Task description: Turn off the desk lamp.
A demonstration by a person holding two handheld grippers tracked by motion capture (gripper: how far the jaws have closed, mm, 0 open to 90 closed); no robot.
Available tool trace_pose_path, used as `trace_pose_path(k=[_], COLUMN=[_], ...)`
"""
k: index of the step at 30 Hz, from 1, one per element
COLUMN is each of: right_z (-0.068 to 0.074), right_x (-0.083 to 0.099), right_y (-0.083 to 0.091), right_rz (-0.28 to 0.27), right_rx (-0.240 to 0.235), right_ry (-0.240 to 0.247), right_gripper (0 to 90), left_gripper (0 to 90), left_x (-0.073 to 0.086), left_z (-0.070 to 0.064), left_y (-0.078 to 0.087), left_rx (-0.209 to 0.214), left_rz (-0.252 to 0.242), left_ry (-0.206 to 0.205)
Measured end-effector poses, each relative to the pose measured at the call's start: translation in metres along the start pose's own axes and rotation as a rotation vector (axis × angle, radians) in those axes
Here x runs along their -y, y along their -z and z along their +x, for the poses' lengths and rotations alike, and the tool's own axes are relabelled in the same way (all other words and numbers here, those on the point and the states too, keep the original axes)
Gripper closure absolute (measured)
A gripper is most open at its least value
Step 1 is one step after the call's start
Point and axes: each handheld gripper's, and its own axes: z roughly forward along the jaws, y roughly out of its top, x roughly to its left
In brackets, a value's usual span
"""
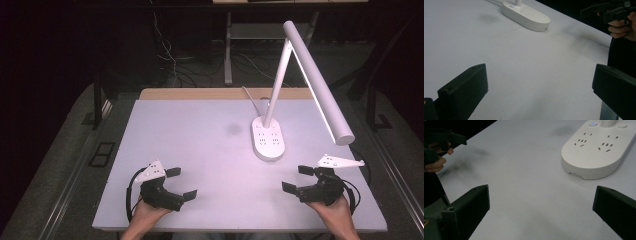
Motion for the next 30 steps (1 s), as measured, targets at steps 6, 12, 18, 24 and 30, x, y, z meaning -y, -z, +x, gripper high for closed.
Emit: trace_pose_path(k=[6, 12, 18, 24, 30], right_z=[-0.003, -0.006, -0.009, -0.010, -0.013], right_x=[-0.006, -0.016, -0.026, -0.040, -0.053], right_y=[0.003, 0.005, 0.006, 0.005, -0.002], right_rz=[0.005, 0.016, 0.020, 0.027, 0.035], right_rx=[0.002, -0.001, -0.002, -0.003, -0.009], right_ry=[0.003, 0.009, 0.017, 0.033, 0.042], right_gripper=[0.9, 0.9, 0.9, 0.9, 0.9], left_gripper=[0.0, 0.0, 0.0, 0.0, 0.0], left_x=[0.000, 0.000, 0.000, 0.000, 0.000], left_z=[0.000, 0.000, 0.000, 0.001, 0.001], left_y=[0.000, 0.000, 0.001, 0.001, 0.001], left_rx=[-0.003, -0.005, -0.005, -0.006, -0.006], left_rz=[-0.003, -0.002, -0.001, -0.002, -0.003], left_ry=[0.005, 0.006, 0.005, 0.006, 0.009])
